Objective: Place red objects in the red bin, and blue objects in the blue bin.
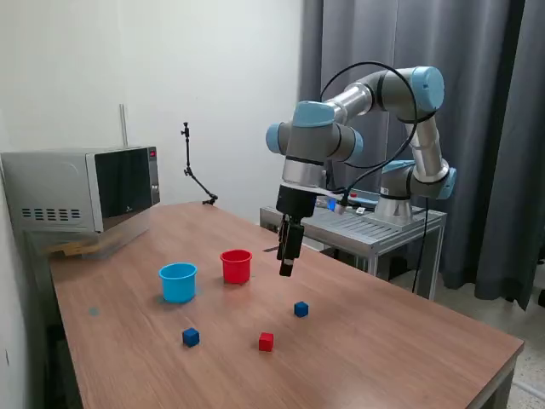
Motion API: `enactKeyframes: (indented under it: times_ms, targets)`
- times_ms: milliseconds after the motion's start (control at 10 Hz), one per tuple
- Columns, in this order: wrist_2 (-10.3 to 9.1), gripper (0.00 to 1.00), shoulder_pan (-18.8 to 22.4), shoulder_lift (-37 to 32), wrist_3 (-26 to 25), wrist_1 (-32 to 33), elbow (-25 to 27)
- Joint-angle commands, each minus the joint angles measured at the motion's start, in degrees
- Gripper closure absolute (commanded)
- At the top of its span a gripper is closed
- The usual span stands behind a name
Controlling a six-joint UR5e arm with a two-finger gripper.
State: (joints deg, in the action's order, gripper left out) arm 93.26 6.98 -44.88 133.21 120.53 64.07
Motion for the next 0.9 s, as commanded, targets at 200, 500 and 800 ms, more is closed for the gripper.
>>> enactKeyframes:
  times_ms: [200, 500, 800]
  targets:
    - [0.08, 0.00, 2.77, 3.74, -6.20, -3.11, -2.54]
    - [-0.18, 0.00, 4.78, 6.90, -9.20, -3.11, -4.03]
    - [-0.18, 0.00, 4.71, 8.75, -8.93, -3.02, -4.12]
